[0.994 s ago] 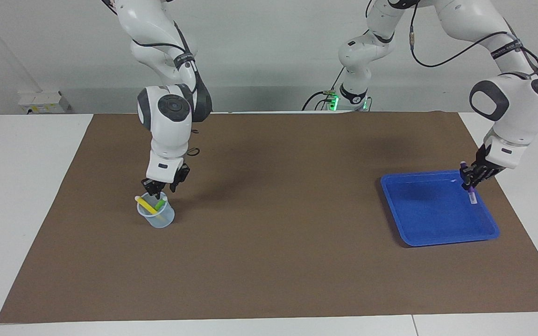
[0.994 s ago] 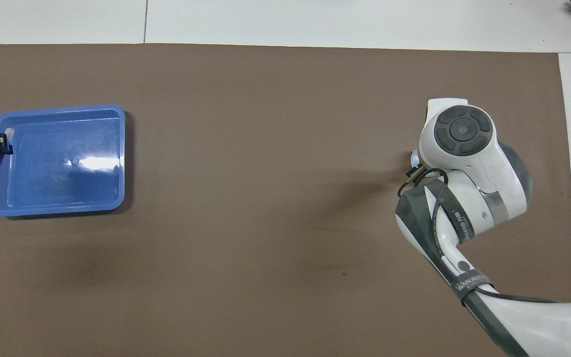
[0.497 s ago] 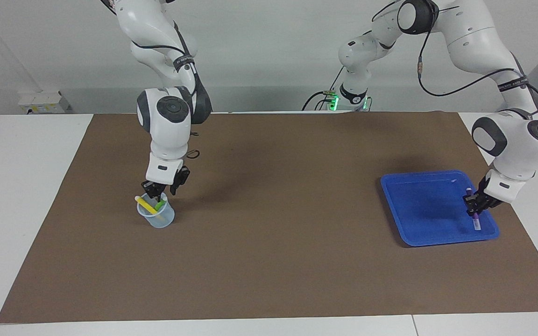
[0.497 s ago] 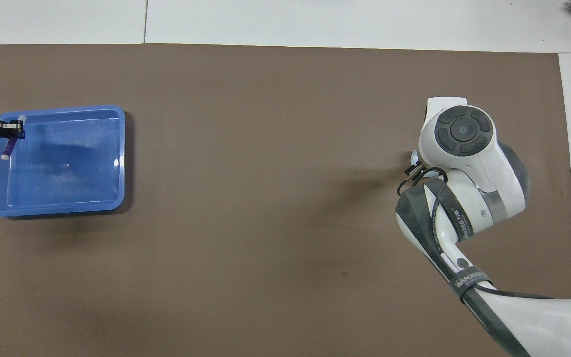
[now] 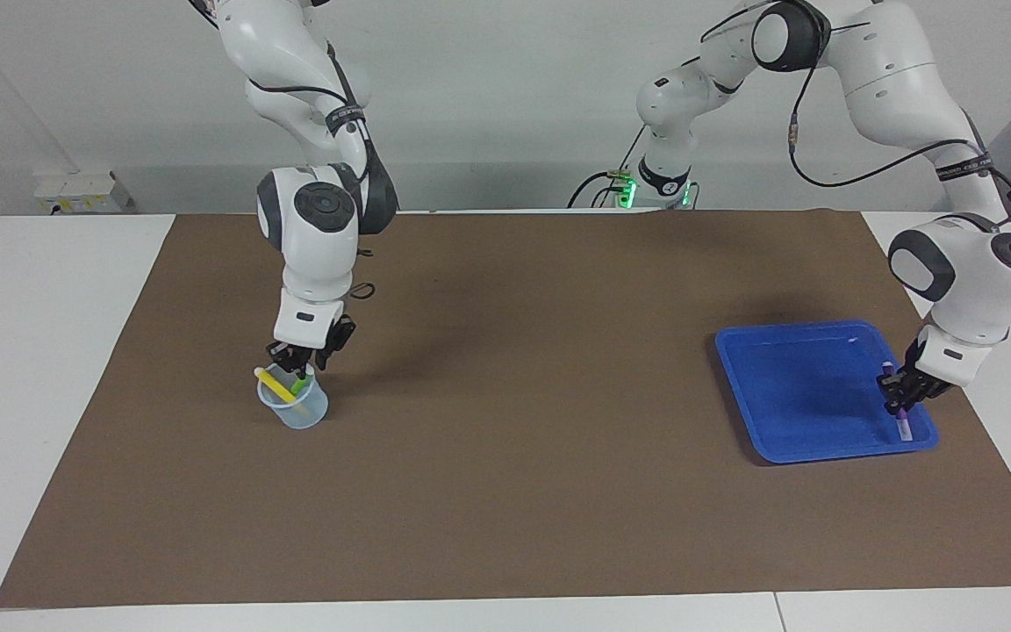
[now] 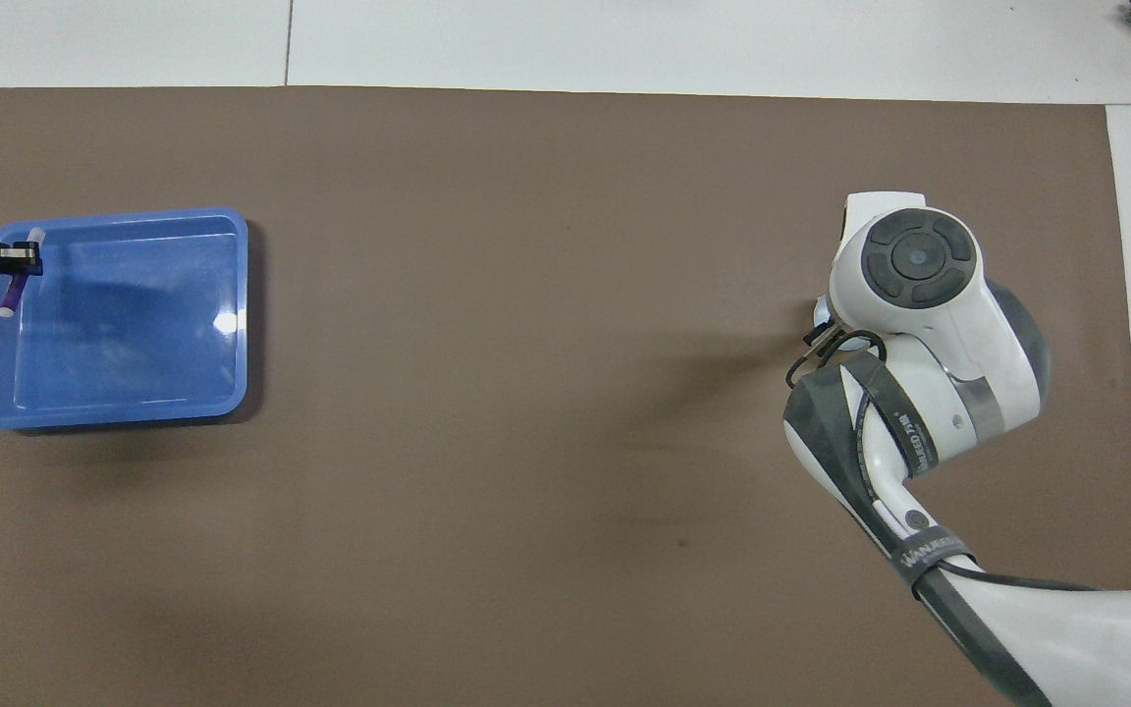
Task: Right arm passes pens to left for tray arrangement
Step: 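Lower the purple pen into the tray and open the left gripper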
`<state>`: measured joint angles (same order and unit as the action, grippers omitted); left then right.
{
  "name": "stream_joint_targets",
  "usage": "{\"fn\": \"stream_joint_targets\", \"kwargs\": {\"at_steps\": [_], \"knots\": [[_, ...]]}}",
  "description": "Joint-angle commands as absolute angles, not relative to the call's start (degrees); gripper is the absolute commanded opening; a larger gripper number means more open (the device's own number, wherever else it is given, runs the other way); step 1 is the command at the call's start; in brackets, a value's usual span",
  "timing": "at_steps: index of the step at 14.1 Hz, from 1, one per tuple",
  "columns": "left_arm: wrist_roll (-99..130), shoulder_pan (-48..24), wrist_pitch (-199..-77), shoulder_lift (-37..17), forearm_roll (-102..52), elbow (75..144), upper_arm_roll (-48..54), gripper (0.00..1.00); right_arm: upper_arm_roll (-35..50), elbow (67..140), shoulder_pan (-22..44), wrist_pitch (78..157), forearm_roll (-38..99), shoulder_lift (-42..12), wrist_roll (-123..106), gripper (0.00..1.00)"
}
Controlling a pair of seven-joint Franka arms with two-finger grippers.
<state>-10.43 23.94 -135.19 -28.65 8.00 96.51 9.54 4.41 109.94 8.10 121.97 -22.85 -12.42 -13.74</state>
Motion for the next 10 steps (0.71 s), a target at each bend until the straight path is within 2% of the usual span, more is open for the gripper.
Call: {"fn": "stream_joint_targets", "kwargs": {"at_steps": [1,7,8,9,10], "knots": [[-11.2,24.7,-137.8,-28.1,8.6,99.5,10.2,0.00,4.7,109.6,7.1,123.4,-24.1,-12.8,-15.0,0.36],[-11.2,25.3,-138.2,-27.7,8.5,101.7,10.2,0.00,4.7,109.6,7.1,124.2,-24.1,-13.3,-14.9,0.34],[-11.2,25.5,-138.5,-27.5,8.5,102.1,10.3,0.01,4.7,109.6,7.1,124.2,-24.1,-13.3,-14.9,0.34],[-11.2,25.3,-138.7,-27.5,8.5,102.3,10.2,0.12,4.7,109.6,7.1,124.2,-24.1,-13.4,-14.9,0.33],[-11.2,25.3,-138.7,-27.4,8.5,102.6,10.3,0.12,4.7,109.6,7.1,124.2,-24.1,-13.5,-14.9,0.33]]}}
